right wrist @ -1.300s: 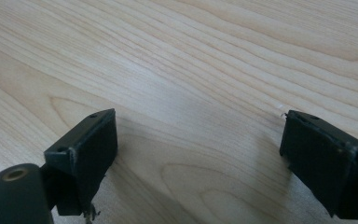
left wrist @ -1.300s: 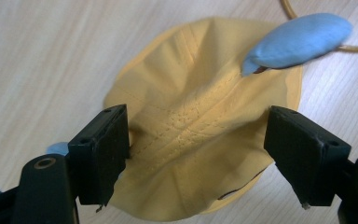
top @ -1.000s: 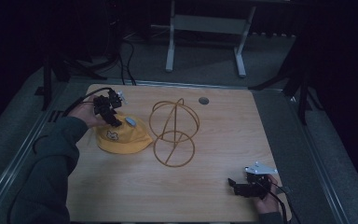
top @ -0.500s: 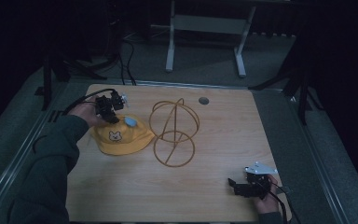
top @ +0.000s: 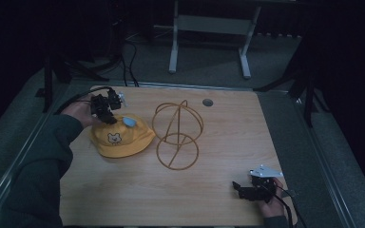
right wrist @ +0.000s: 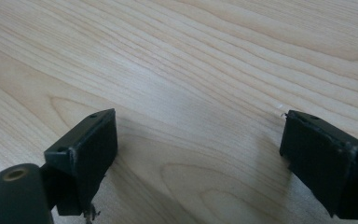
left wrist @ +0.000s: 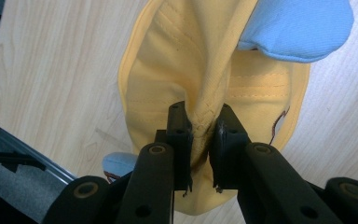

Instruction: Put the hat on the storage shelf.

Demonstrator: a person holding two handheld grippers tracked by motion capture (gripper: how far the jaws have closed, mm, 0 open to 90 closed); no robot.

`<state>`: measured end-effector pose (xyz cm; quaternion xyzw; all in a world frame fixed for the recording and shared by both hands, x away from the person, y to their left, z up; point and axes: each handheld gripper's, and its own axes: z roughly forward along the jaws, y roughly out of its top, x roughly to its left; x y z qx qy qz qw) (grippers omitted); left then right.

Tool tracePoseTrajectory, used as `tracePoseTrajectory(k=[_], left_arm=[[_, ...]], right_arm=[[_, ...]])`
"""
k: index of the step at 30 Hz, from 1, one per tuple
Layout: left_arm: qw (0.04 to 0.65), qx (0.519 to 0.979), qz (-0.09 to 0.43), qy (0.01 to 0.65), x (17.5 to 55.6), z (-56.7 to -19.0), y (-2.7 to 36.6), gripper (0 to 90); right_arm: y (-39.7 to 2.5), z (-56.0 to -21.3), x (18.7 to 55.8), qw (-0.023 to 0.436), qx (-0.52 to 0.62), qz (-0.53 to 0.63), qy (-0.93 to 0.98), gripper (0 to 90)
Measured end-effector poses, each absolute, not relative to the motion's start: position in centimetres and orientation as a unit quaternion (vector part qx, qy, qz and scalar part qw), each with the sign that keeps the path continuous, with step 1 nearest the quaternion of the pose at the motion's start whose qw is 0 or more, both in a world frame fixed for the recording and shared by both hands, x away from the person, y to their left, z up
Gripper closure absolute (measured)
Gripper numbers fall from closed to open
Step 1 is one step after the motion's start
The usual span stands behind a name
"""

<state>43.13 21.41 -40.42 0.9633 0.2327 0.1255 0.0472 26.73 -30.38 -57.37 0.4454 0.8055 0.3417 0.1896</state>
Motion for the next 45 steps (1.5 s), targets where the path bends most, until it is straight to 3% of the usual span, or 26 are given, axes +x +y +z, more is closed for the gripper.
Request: tracePoseTrajectory(k=[45], left_arm=[[0.135, 0.95, 0.148, 0.239, 39.6, -33.6, 25.0, 79.6]], right_arm=[[-30.4, -57.4, 26.7, 0.19, 0.445, 0.342, 0.806, 11.0]])
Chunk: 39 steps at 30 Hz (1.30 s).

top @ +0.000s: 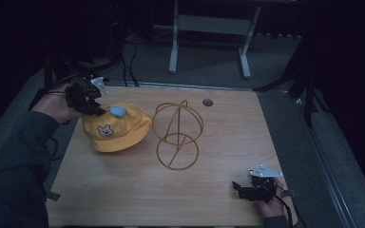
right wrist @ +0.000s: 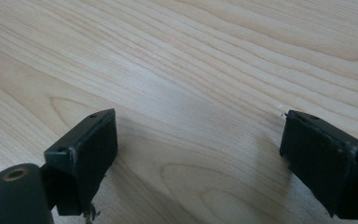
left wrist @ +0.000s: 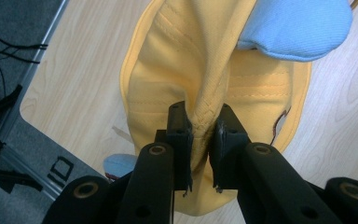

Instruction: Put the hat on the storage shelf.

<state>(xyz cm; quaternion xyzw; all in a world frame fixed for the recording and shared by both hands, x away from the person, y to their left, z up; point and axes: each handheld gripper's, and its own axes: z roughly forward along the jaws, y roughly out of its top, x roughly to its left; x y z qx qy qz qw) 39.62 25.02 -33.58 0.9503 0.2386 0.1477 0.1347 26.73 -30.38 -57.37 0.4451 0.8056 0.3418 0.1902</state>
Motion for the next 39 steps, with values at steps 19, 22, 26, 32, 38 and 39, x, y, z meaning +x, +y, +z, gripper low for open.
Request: tracePoseTrajectory(k=[19, 22, 26, 32, 38, 39], left_arm=[[0.184, 0.94, 0.148, 0.247, 39.2, -31.9, 26.5, 79.6], [0.193, 0.938, 0.148, 0.248, 39.1, -31.7, 26.6, 79.6], [0.212, 0.933, 0.148, 0.25, 39.0, -31.3, 27.0, 79.6], [0.231, 0.927, 0.149, 0.254, 38.9, -31.2, 27.3, 79.6], [0.243, 0.925, 0.145, 0.253, 38.9, -30.9, 27.5, 79.6], [0.244, 0.925, 0.145, 0.251, 38.9, -30.8, 27.5, 79.6]], right_arm=[[-30.4, -57.4, 26.7, 0.19, 0.445, 0.342, 0.806, 11.0], [-30.4, -57.4, 26.7, 0.19, 0.445, 0.342, 0.806, 11.0], [-30.4, -57.4, 26.7, 0.19, 0.445, 0.342, 0.806, 11.0], [-30.4, -57.4, 26.7, 0.19, 0.445, 0.342, 0.806, 11.0], [-30.4, -57.4, 26.7, 0.19, 0.445, 0.342, 0.806, 11.0], [-30.4, -57.4, 26.7, 0.19, 0.445, 0.342, 0.806, 11.0]])
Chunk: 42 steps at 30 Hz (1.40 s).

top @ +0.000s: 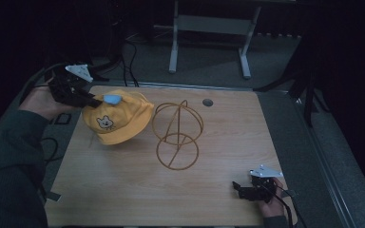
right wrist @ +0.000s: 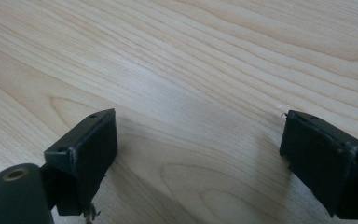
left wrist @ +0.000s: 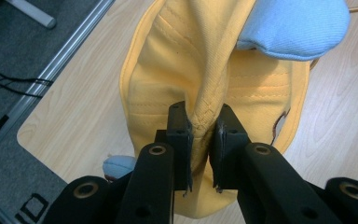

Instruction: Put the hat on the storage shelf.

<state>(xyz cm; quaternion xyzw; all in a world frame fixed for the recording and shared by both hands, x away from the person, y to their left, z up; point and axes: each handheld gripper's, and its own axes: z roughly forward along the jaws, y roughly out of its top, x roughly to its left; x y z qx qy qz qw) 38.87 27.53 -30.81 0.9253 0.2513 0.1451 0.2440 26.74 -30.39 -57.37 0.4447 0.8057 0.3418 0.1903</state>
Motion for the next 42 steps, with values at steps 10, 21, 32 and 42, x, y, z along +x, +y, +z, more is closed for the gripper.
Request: tracePoseTrajectory(k=[10, 21, 32, 42], left_arm=[[0.25, 0.922, 0.16, 0.247, 38.5, -28.8, 27.3, 79.6], [0.255, 0.922, 0.167, 0.238, 38.2, -27.7, 26.8, 79.6], [0.251, 0.927, 0.17, 0.221, 38.2, -26.4, 25.5, 79.5], [0.25, 0.931, 0.17, 0.206, 38.3, -25.5, 24.3, 79.4]], right_arm=[[-30.4, -57.4, 26.7, 0.19, 0.445, 0.342, 0.806, 11.0], [-30.4, -57.4, 26.7, 0.19, 0.444, 0.341, 0.806, 11.0], [-30.4, -57.4, 26.7, 0.19, 0.445, 0.342, 0.806, 11.0], [-30.4, -57.4, 26.7, 0.19, 0.445, 0.342, 0.806, 11.0]])
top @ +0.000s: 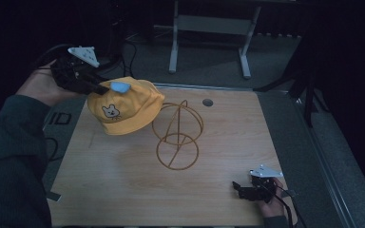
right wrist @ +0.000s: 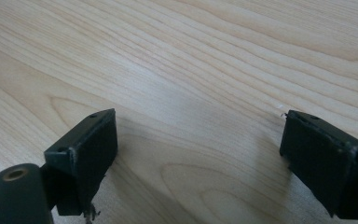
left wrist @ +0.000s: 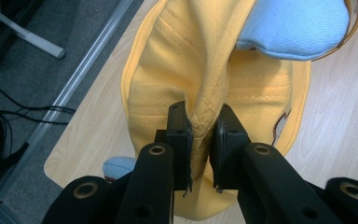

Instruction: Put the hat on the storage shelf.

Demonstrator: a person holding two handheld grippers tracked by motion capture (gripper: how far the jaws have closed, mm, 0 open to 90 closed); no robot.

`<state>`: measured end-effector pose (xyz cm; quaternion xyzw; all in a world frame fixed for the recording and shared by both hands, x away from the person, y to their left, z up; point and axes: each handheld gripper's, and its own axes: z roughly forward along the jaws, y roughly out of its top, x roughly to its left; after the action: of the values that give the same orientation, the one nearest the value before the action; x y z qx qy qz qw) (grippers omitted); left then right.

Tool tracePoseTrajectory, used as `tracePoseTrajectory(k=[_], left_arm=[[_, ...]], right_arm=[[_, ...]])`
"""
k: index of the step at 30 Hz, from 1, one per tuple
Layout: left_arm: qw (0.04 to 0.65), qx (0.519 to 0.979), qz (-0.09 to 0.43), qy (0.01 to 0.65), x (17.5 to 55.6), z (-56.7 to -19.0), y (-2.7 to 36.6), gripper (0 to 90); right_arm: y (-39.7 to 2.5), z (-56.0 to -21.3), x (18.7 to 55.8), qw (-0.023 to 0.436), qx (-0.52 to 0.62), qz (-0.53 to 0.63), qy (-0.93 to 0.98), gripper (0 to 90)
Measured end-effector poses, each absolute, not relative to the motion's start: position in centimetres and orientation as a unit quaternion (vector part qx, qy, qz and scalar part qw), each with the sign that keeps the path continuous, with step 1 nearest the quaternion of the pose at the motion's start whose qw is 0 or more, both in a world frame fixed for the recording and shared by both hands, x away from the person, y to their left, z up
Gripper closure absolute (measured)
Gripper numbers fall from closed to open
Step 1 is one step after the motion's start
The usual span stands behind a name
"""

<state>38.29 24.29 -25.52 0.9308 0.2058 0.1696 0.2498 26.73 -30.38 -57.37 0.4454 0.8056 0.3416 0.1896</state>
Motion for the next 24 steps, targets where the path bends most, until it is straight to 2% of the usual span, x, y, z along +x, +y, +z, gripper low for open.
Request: tracePoseTrajectory(k=[24], left_arm=[[0.25, 0.932, 0.171, 0.197, 38.5, -24.6, 22.8, 79.4]], right_arm=[[-30.4, -57.4, 26.7, 0.189, 0.446, 0.341, 0.806, 11.0]])
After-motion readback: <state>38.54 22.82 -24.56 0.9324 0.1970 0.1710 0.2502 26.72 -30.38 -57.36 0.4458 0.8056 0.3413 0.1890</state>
